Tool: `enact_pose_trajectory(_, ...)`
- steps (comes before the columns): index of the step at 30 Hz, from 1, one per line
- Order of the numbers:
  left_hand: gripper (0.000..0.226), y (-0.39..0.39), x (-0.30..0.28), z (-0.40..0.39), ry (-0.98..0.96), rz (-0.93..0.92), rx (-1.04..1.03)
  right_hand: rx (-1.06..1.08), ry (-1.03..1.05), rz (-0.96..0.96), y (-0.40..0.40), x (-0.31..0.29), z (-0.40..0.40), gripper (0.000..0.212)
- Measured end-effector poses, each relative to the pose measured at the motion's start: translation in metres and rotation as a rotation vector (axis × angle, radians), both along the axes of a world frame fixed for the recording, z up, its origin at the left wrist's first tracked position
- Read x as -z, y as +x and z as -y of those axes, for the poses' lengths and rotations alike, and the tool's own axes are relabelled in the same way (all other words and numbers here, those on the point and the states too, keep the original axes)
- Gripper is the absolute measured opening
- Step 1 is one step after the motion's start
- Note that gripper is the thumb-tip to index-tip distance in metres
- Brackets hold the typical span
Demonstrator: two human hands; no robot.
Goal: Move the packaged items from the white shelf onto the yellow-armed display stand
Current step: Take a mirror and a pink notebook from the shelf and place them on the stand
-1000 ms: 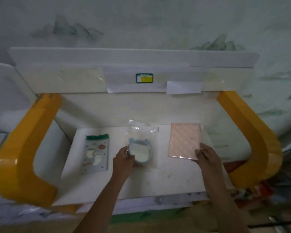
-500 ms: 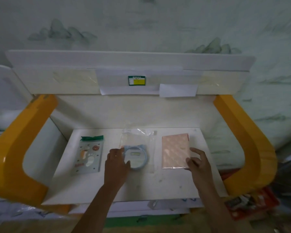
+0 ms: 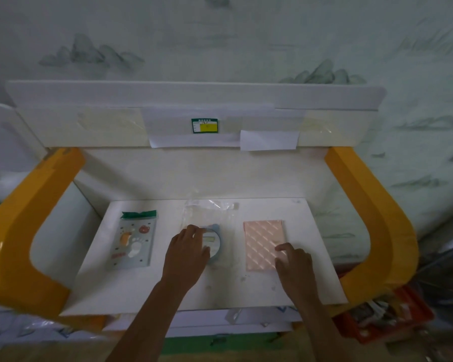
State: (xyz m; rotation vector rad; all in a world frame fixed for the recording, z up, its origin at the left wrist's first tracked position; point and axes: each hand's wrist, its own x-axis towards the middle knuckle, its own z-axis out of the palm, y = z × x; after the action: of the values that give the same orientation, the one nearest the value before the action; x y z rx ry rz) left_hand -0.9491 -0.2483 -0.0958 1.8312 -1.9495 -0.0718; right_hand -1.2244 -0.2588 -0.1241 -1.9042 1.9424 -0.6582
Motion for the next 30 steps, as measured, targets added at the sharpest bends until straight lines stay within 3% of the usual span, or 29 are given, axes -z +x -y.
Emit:
enact_pose_trajectory(4,0.035,0.005,-0.004,-0.008,0.011,0.009,0.006,0.006,-0.042,-0.257,0.003,0.001,-0.006,0.030)
enact_pose_trajectory(8,0.040,0.017,-0.009,-0.019,0.017,0.013,-0.023,-0.036,-0.049,-0.320,0.005,-0.004,-0.003,0.032)
enact_pose_trajectory(19,0.045,0.088,-0.028,-0.089,-0.004,0.080,-0.162,-0.314,-0.162,-0.232,0.107,-0.052,-0.029,0.042)
enact_pose_trajectory(30,0.040,0.208,-0.053,-0.237,-0.046,0.062,-0.360,-0.568,-0.253,-0.200,0.258,-0.083,-0.120,0.045)
